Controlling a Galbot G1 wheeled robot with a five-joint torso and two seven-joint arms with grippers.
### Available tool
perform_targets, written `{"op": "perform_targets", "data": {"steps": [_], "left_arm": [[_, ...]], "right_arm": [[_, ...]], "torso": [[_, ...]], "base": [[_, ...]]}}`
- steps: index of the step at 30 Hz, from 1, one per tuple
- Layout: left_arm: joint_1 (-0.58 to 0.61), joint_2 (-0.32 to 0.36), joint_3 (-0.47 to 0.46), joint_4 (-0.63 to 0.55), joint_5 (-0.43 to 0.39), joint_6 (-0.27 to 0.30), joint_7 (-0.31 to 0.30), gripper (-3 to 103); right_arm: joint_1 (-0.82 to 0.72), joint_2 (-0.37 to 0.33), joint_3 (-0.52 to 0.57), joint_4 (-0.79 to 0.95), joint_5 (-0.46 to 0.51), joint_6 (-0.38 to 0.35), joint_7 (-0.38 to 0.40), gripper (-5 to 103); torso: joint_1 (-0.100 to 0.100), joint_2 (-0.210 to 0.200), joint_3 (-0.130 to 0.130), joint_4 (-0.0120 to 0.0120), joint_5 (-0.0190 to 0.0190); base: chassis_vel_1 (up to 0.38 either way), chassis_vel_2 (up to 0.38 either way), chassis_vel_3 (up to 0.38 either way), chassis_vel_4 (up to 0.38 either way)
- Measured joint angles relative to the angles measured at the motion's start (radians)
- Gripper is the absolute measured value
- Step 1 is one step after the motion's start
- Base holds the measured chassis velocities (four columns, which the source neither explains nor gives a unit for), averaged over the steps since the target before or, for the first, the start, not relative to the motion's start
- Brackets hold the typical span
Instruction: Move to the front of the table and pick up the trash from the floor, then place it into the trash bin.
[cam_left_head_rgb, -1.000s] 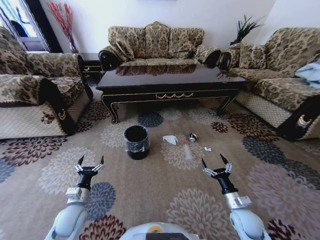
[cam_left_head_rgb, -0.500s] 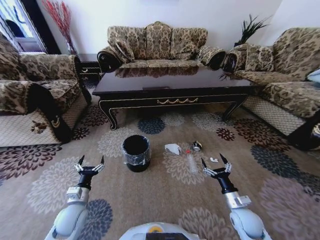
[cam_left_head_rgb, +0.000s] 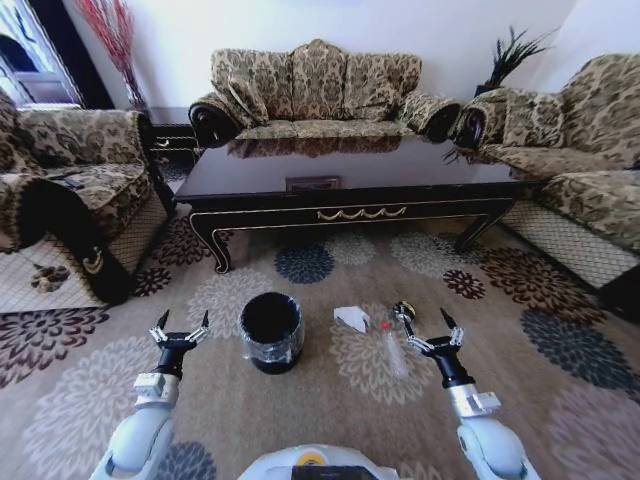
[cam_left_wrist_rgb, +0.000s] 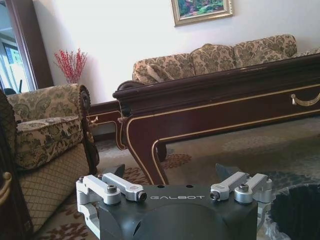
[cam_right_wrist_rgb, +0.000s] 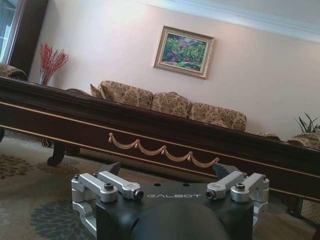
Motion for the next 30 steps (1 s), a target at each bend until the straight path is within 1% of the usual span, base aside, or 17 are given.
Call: {"op": "perform_targets", "data": {"steps": [3, 5, 7, 8, 9, 11, 12, 14, 16, 17, 20, 21, 24, 25, 26, 28, 30], "left_arm": [[0.0, 0.007, 0.004, -0.01, -0.01, 0.012, -0.001, 100], [-0.005, 0.023, 0.014, -0.024, -0.025, 0.041, -0.007, 100], [-0.016, 0.043, 0.031, -0.042, -0.051, 0.093, -0.019, 100], [-0.016, 0.043, 0.031, -0.042, -0.051, 0.093, -0.019, 100], [-0.023, 0.055, 0.042, -0.055, -0.076, 0.132, -0.033, 100], [-0.046, 0.085, 0.079, -0.091, -0.191, 0.234, -0.081, 100], [-0.046, 0.085, 0.079, -0.091, -0.191, 0.234, -0.081, 100], [-0.085, 0.12, 0.112, -0.126, -0.313, 0.324, -0.138, 100], [-0.116, 0.165, 0.129, -0.155, -0.418, 0.415, -0.191, 100], [-0.116, 0.165, 0.129, -0.155, -0.418, 0.415, -0.191, 100], [-0.13, 0.227, 0.132, -0.181, -0.517, 0.52, -0.239, 100], [-0.13, 0.227, 0.132, -0.181, -0.517, 0.52, -0.239, 100], [-0.156, 0.269, 0.152, -0.171, -0.612, 0.627, -0.295, 100], [-0.156, 0.269, 0.152, -0.171, -0.612, 0.627, -0.295, 100], [-0.159, 0.274, 0.153, -0.164, -0.637, 0.645, -0.306, 100], [-0.179, 0.28, 0.16, -0.143, -0.686, 0.67, -0.324, 100], [-0.194, 0.284, 0.169, -0.132, -0.703, 0.673, -0.329, 100]], "right_arm": [[0.0, 0.001, 0.0, 0.0, 0.0, 0.001, 0.0, 100], [-0.002, 0.002, 0.0, 0.0, 0.0, 0.003, 0.001, 100], [-0.003, 0.003, 0.0, -0.002, -0.001, 0.006, 0.001, 100], [-0.003, 0.003, 0.0, -0.002, -0.001, 0.006, 0.001, 100], [-0.004, 0.004, 0.0, -0.003, -0.001, 0.006, 0.0, 100], [-0.004, 0.003, 0.0, -0.004, -0.002, 0.007, 0.001, 100], [-0.004, 0.003, 0.0, -0.004, -0.002, 0.007, 0.001, 100], [-0.004, 0.001, 0.0, -0.005, -0.003, 0.007, 0.0, 100], [0.004, -0.006, -0.008, -0.009, -0.004, 0.007, 0.001, 100], [0.004, -0.006, -0.008, -0.009, -0.004, 0.007, 0.001, 100], [0.031, -0.028, -0.034, -0.024, -0.004, 0.004, 0.003, 100], [0.031, -0.028, -0.034, -0.024, -0.004, 0.004, 0.003, 100], [0.04, -0.037, -0.043, -0.037, -0.003, 0.004, 0.003, 100], [0.04, -0.037, -0.043, -0.037, -0.003, 0.004, 0.003, 100], [0.047, -0.042, -0.051, -0.041, -0.002, 0.004, 0.003, 100], [0.065, -0.052, -0.069, -0.05, 0.0, 0.003, 0.003, 100], [0.067, -0.054, -0.074, -0.052, 0.0, 0.003, 0.003, 100]], "torso": [[0.0, 0.0, 0.0, 0.0, 0.0002], [0.0, 0.0, 0.0, -0.0001, 0.0002], [0.0, 0.0, 0.0, -0.0001, 0.0003], [0.0, 0.0, 0.0, -0.0001, 0.0003], [0.0, 0.0, 0.0, 0.0, 0.0004], [0.0, 0.0, 0.0, 0.0, 0.0], [0.0, 0.0, 0.0, 0.0, 0.0], [0.0, 0.0, 0.0, 0.0, 0.0001], [0.0, 0.0, 0.0, -0.0008, 0.0002], [0.0, 0.0, 0.0, -0.0008, 0.0002], [0.0, 0.0, 0.0, 0.0003, 0.0004], [0.0, 0.0, 0.0, 0.0003, 0.0004], [0.0, 0.0, 0.0, -0.0004, 0.0001], [0.0, 0.0, 0.0, -0.0004, 0.0001], [0.0, 0.0, 0.0, -0.0005, 0.0001], [0.0, 0.0, 0.0, 0.0005, 0.0002], [0.0, 0.0, 0.0, 0.0004, 0.0002]], "base": [[0.0, 0.0, 0.0, 0.0], [0.0, 0.0, 0.0, 0.0], [0.0, 0.0, 0.0, 0.0], [0.0, 0.0, 0.0, 0.0], [0.0, 0.0, 0.0, 0.0], [0.0, 0.0, 0.0, 0.0], [0.0, 0.0, 0.0, 0.0], [0.0, 0.0, 0.0, 0.0], [0.0, 0.0, 0.0, 0.0], [0.0, 0.0, 0.0, 0.0], [0.0, 0.0, 0.0, 0.0], [0.0, 0.0, 0.0, 0.0], [0.0, 0.0, 0.0, 0.0], [0.0, 0.0, 0.0, 0.0], [0.0, 0.0, 0.0, 0.0], [0.0, 0.0, 0.0, 0.0], [0.0, 0.0, 0.0, 0.0]]}}
